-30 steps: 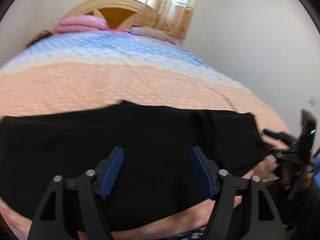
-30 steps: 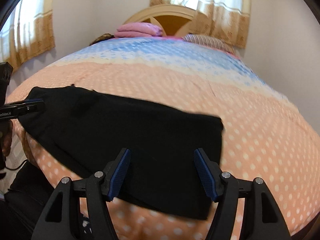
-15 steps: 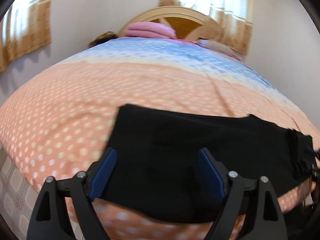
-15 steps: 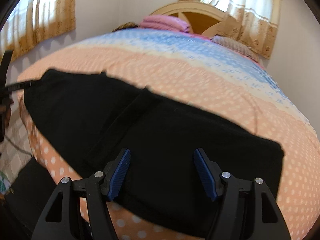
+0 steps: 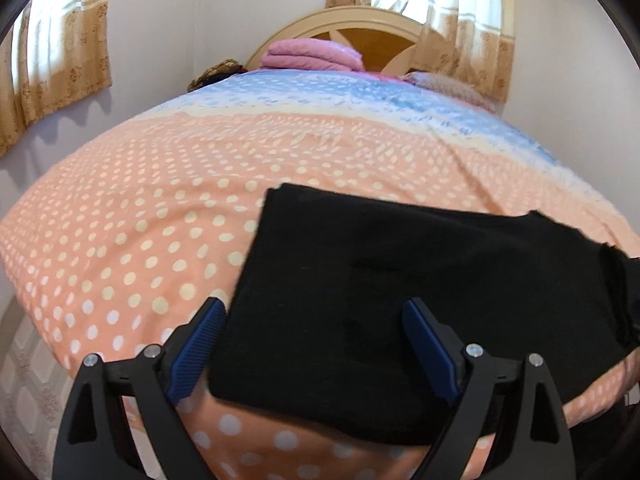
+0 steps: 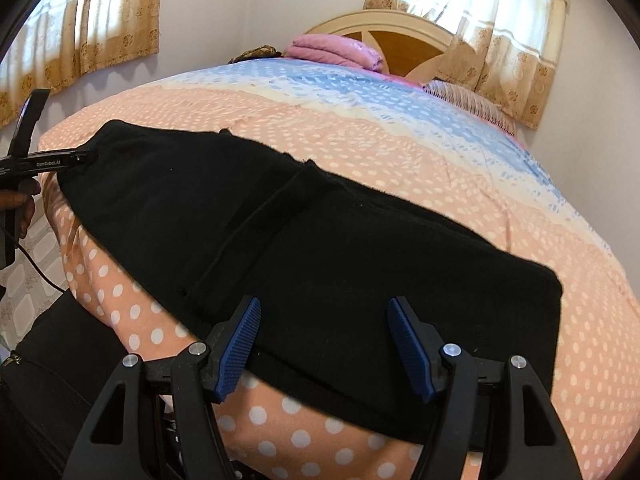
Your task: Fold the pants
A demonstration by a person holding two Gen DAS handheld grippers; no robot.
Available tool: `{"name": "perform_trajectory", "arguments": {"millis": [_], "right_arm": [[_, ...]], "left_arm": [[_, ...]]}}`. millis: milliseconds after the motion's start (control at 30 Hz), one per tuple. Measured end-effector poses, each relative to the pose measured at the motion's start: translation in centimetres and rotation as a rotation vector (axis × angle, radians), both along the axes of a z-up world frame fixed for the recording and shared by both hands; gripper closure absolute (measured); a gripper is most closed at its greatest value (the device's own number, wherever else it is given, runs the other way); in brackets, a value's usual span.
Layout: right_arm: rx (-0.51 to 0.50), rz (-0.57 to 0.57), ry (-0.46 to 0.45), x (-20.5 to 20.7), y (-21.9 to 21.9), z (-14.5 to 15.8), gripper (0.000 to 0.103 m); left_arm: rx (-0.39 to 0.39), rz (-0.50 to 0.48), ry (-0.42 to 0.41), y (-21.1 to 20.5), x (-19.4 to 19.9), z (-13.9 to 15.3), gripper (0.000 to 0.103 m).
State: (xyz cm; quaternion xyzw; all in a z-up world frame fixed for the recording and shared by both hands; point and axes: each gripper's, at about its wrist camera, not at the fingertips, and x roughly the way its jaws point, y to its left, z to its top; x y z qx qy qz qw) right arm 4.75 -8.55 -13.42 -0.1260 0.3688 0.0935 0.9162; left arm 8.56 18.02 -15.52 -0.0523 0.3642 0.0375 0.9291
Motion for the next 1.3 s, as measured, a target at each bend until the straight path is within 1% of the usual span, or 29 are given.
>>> {"name": "perform_trajectory", "arguments": {"millis": [67, 167, 233, 300, 367, 400, 467, 500, 567, 700, 733, 800, 900, 967, 1033, 1133, 1200, 1267, 1300], "right_arm": [[-0.007, 0.003, -0.006, 0.1, 0.3, 0.1, 0.035], [-0.005, 0.015, -0.005, 0.3, 0.9, 0.1, 0.036], [-0.018, 0.026, 0.006, 0.6, 1.6, -0.3, 0.036], [-0.04, 0.026, -0.006, 0.6, 1.9, -0.4, 0.036], [-0.033, 0.023, 0.005, 0.7, 1.9, -0.3, 0.036], [-0.028, 0.022, 0.009, 0.7, 1.8, -0.3, 0.036], [-0.018, 0.02, 0.013, 0.8, 1.7, -0.3, 0.035], [-0.016, 0.018, 0.014, 0.8, 1.8, -0.3, 0.035], [-0.02, 0.016, 0.009, 0.7, 1.9, -0.3, 0.035], [-0.019, 0.017, 0.007, 0.6, 1.9, -0.3, 0.035], [-0.015, 0.016, 0.009, 0.7, 1.9, -0.3, 0.035], [-0.009, 0.015, 0.009, 0.6, 1.7, -0.4, 0.035], [-0.006, 0.015, 0.008, 0.6, 1.5, -0.4, 0.035], [-0.004, 0.014, 0.007, 0.6, 1.5, -0.4, 0.035], [-0.003, 0.014, 0.006, 0.5, 1.5, -0.4, 0.035], [-0.002, 0.013, 0.003, 0.5, 1.4, -0.4, 0.035], [0.001, 0.012, 0.002, 0.5, 1.4, -0.4, 0.035], [0.0, 0.012, 0.0, 0.5, 1.3, -0.4, 0.035], [0.001, 0.011, 0.0, 0.5, 1.3, -0.4, 0.035]], "left_arm": [[-0.041, 0.023, -0.005, 1.1, 0.0, 0.1, 0.011], [-0.044, 0.049, -0.009, 2.2, -0.2, 0.1, 0.011], [-0.079, 0.045, -0.003, 2.7, -0.1, -0.2, 0.011], [-0.063, 0.036, -0.007, 2.3, -0.2, -0.3, 0.011], [-0.048, 0.027, -0.005, 1.9, -0.3, -0.3, 0.011], [-0.055, 0.023, -0.006, 1.8, -0.3, -0.3, 0.011], [-0.053, 0.009, -0.008, 1.3, -0.2, -0.2, 0.015], [-0.049, 0.0, -0.007, 1.1, 0.0, -0.1, 0.019], [-0.034, -0.011, -0.003, 0.6, 0.2, 0.0, 0.02], [-0.045, 0.006, 0.001, 0.8, 0.3, 0.1, 0.028], [-0.043, 0.012, 0.002, 0.8, 0.2, 0.2, 0.031], [-0.044, 0.022, 0.002, 0.6, 0.1, 0.5, 0.034], [-0.035, 0.026, 0.009, 0.6, 0.2, 0.4, 0.034], [-0.043, 0.026, 0.006, 0.7, 0.3, 0.1, 0.034], [-0.073, 0.018, 0.003, 1.2, 0.4, 0.0, 0.034], [-0.13, 0.017, -0.011, 1.9, 0.0, 0.4, 0.038], [-0.13, 0.008, 0.001, 2.3, 0.1, 0.2, 0.04], [-0.135, 0.006, -0.002, 2.5, 0.2, 0.1, 0.038], [-0.118, 0.005, -0.001, 2.3, 0.2, 0.0, 0.037]]}}
